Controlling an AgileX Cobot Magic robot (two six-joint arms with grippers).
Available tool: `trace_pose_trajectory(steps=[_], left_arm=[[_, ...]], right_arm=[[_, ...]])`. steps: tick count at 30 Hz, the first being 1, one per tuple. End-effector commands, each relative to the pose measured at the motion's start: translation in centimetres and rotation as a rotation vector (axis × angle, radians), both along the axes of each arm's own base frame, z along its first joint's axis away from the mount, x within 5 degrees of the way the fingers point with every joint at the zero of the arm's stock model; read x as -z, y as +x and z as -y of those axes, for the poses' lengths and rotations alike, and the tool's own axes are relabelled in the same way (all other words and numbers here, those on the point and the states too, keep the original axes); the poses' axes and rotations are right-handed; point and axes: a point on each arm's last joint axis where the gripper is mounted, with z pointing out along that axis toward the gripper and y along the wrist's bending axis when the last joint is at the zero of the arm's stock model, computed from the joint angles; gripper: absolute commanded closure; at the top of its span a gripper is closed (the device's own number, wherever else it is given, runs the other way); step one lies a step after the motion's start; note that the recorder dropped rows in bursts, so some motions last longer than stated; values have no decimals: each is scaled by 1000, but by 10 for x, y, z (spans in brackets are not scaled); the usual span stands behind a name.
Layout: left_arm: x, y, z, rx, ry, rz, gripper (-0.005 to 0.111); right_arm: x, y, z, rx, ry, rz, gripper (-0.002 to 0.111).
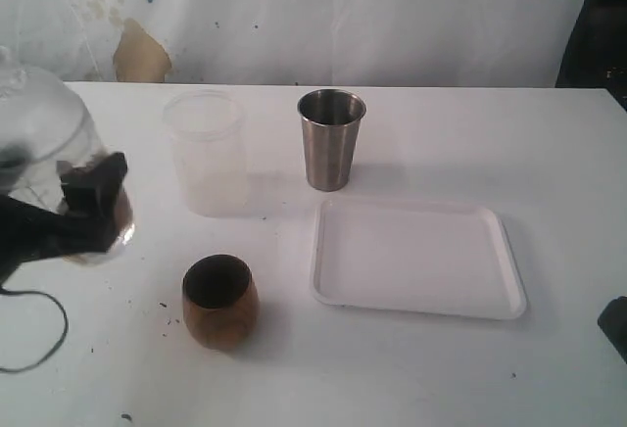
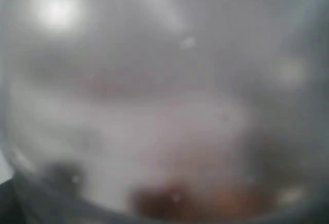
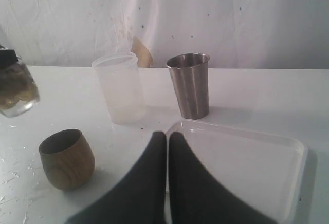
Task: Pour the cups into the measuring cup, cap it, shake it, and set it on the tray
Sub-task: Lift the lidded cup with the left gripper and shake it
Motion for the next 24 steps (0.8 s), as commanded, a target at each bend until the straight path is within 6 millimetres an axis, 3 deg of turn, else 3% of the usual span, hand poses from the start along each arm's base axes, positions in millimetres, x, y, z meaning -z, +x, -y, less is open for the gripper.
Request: trace_pose_trajectory(steps=[1, 4, 6, 8, 10, 12, 14, 17, 18, 22, 23, 24], left_arm=[[-15, 1, -35, -384, -210, -12, 107], [-27, -4, 1, 53, 151, 89, 107], [-29, -9, 14, 211, 286, 116, 107], [-33, -3, 4, 82, 147, 41, 107], [-34, 3, -23, -245, -84, -44, 107], [-32, 1, -39, -441, -232, -91, 107], [-35, 3, -27, -300, -104, -87, 107], [-38, -2, 4, 87, 318, 10, 107], [-39, -3, 7, 117, 319, 13, 107], [-39, 1, -29, -299, -209, -77, 107], [-37, 0, -33, -353, -328, -99, 107], [-38, 0, -29, -314, -333, -96, 107]], right_arm=[[2, 0, 0, -1, -9, 1, 107], [2, 0, 0, -1, -9, 1, 107], [2, 0, 0, -1, -9, 1, 107], [2, 0, 0, -1, -9, 1, 107], [2, 0, 0, -1, -9, 1, 107], [2, 0, 0, -1, -9, 1, 107], [2, 0, 0, -1, -9, 1, 107], [2, 0, 0, -1, -9, 1, 107], [2, 0, 0, -1, -9, 1, 107], [2, 0, 0, -1, -9, 1, 107], [2, 0, 0, -1, -9, 1, 107], [2, 0, 0, -1, -9, 1, 107]])
